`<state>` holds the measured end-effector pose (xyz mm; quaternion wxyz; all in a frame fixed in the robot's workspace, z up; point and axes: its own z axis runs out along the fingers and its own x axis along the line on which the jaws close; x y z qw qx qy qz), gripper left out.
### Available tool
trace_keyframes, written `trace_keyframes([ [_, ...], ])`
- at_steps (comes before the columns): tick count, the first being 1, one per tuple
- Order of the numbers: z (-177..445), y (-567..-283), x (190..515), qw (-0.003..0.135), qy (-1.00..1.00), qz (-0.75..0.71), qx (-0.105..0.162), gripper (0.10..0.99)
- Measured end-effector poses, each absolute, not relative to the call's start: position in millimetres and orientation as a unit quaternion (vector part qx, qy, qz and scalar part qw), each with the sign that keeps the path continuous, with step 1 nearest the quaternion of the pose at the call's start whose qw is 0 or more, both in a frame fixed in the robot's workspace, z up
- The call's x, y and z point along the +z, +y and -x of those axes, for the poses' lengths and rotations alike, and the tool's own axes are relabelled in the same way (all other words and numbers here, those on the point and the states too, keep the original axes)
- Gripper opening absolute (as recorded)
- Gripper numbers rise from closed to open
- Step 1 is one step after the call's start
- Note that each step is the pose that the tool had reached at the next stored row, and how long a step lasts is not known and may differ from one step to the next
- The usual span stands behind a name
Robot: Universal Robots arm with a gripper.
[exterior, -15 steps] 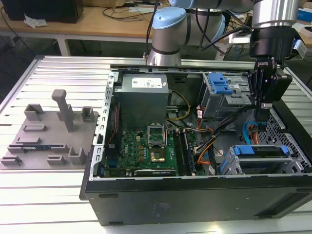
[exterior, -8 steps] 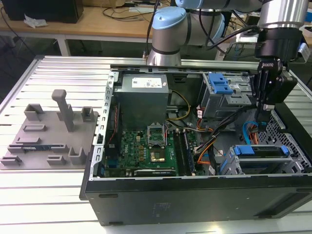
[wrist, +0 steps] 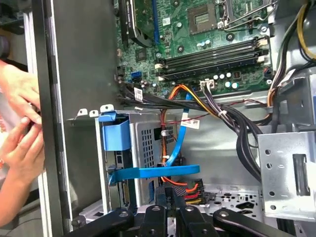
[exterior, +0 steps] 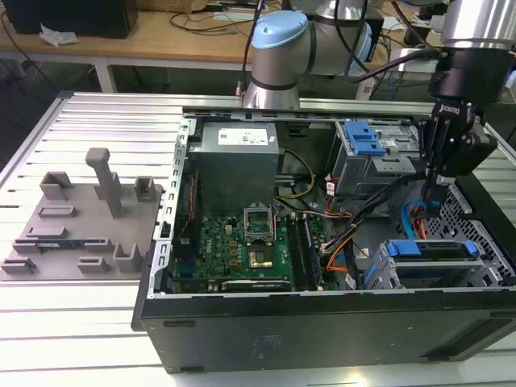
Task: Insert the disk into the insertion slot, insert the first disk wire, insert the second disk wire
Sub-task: 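Insert the first disk wire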
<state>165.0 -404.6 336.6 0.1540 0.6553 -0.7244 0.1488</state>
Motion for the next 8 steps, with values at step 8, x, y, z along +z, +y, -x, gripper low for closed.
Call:
trace_keyframes([
  [8,-166.9,-420.5,357.2,0.125,-0.730,-0.661,0.117,0.165],
])
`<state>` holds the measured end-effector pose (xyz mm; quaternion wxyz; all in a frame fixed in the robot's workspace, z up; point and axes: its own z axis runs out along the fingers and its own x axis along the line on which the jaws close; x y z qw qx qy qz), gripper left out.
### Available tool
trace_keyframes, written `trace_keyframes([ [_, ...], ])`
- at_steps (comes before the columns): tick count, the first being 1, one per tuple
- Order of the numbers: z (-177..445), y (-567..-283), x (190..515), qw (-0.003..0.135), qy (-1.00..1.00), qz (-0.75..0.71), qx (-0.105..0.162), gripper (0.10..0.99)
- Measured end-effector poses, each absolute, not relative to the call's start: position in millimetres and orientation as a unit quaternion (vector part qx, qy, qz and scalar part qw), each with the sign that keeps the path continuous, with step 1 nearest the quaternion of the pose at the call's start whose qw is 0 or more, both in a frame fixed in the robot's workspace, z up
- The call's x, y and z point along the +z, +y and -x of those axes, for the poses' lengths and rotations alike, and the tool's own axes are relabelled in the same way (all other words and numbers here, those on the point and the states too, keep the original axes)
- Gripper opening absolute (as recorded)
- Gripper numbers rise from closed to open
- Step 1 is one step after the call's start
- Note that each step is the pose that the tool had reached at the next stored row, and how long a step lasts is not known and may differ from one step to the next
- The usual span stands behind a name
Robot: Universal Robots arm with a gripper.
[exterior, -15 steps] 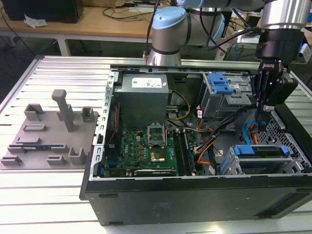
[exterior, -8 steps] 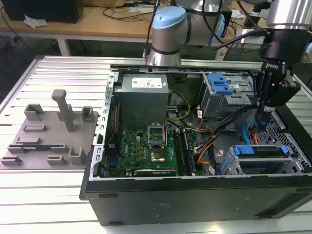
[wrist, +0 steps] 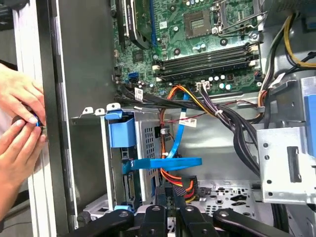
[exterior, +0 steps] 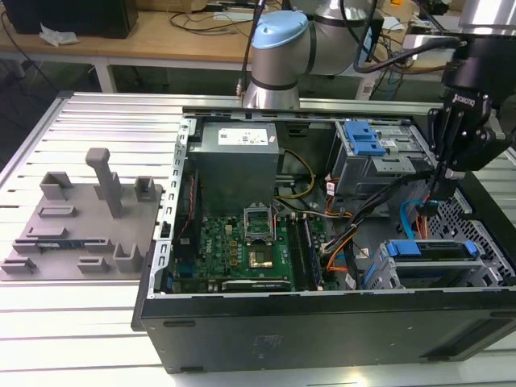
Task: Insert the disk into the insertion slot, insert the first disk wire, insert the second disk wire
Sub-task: 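Insert the first disk wire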
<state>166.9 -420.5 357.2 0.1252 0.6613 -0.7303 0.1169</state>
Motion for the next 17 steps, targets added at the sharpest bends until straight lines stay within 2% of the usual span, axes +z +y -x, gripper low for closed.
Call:
trace_keyframes([
  [6,-167.0,-431.2,361.8,0.099,-0.734,-0.666,0.088,0.165],
  [8,-167.0,-436.1,362.3,0.094,-0.735,-0.666,0.083,0.165],
  [17,-167.2,-469.8,362.4,0.091,-0.735,-0.668,0.074,0.165],
])
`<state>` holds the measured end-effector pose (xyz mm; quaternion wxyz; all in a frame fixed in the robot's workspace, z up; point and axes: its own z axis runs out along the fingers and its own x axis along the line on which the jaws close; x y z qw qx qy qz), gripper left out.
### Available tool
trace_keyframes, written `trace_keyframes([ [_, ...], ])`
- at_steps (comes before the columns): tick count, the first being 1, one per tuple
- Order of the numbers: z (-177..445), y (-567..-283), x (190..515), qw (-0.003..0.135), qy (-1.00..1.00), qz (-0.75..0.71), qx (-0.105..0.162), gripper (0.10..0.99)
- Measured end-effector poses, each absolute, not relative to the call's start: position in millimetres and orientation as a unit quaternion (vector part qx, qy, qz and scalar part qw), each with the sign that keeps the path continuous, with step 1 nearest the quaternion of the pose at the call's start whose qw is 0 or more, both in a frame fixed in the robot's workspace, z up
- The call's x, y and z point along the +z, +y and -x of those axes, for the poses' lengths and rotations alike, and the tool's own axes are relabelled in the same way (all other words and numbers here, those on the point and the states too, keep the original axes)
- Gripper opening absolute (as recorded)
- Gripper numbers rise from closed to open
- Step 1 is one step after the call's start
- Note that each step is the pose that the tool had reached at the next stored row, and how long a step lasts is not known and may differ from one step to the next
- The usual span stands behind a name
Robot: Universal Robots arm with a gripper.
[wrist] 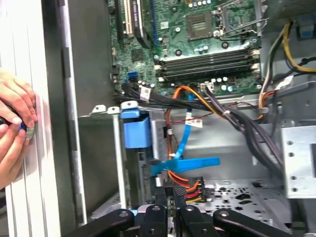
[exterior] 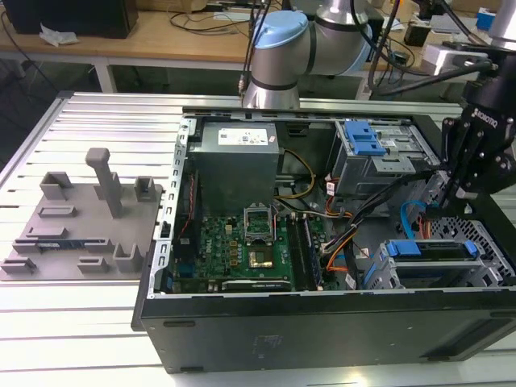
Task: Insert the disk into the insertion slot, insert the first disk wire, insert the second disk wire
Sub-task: 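Insert the first disk wire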
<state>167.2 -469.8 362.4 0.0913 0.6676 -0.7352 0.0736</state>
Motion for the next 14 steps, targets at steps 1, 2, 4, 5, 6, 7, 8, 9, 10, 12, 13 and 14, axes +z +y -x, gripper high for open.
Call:
trace_keyframes([
  [1,-168.3,-473.0,362.4,0.091,-0.735,-0.668,0.072,0.165],
  [2,-169.9,-475.1,362.4,0.092,-0.735,-0.668,0.070,0.165],
  [4,-172.2,-479.0,362.4,0.094,-0.735,-0.668,0.066,0.165],
  [5,-173.1,-480.8,362.4,0.095,-0.735,-0.669,0.064,0.165],
  [6,-174.2,-483.1,362.3,0.096,-0.735,-0.669,0.062,0.165],
  [7,-174.8,-484.6,362.3,0.096,-0.735,-0.669,0.060,0.165],
  [8,-175.2,-485.4,362.3,0.097,-0.734,-0.669,0.059,0.165],
  [9,-175.3,-485.5,362.3,0.097,-0.734,-0.669,0.059,0.165],
  [10,-175.2,-485.5,362.3,0.097,-0.734,-0.669,0.059,0.165],
  [12,-175.3,-485.4,362.3,0.097,-0.734,-0.669,0.059,0.165],
  [13,-175.3,-485.5,362.3,0.097,-0.734,-0.669,0.059,0.165],
  [14,-175.3,-485.5,362.3,0.097,-0.734,-0.669,0.059,0.165],
])
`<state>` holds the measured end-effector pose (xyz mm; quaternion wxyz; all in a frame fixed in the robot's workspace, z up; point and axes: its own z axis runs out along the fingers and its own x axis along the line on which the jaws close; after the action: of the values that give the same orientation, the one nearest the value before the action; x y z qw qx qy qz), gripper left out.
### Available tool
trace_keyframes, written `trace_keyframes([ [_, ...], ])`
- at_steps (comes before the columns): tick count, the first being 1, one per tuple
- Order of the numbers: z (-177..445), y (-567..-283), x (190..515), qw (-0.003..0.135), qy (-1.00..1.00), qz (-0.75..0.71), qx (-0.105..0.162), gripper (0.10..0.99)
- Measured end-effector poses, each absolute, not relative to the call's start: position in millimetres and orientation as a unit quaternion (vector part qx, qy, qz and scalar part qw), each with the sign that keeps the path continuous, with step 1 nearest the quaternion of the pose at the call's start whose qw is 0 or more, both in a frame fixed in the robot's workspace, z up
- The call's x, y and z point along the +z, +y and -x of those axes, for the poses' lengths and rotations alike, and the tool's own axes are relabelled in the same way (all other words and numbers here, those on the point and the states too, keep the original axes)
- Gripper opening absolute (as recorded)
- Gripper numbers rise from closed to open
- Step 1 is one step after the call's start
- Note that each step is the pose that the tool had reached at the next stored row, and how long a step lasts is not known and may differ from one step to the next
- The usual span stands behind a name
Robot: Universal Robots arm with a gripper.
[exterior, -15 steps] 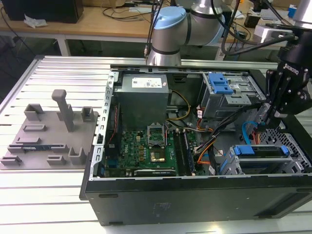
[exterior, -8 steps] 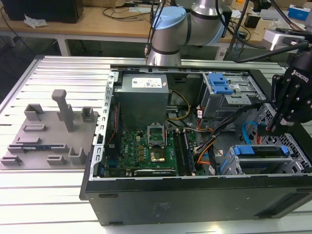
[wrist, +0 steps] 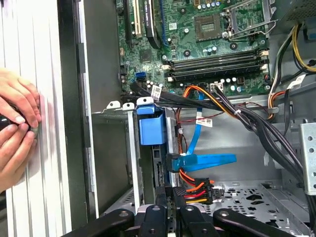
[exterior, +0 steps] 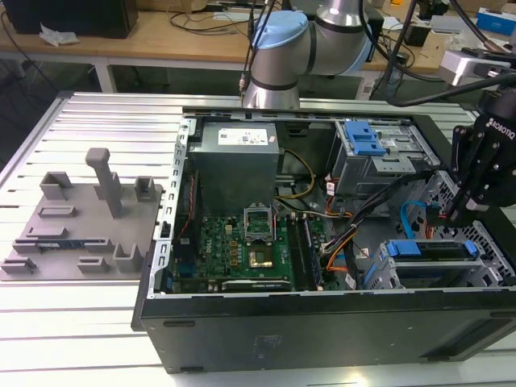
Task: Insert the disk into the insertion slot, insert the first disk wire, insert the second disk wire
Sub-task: 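Insert the first disk wire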
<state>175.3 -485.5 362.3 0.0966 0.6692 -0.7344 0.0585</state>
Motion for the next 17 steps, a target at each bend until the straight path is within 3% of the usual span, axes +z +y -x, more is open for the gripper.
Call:
trace_keyframes([
  [6,-175.0,-490.4,362.1,0.095,-0.735,-0.669,0.057,0.165],
  [17,-172.8,-501.5,356.9,0.075,-0.735,-0.673,0.039,0.165],
])
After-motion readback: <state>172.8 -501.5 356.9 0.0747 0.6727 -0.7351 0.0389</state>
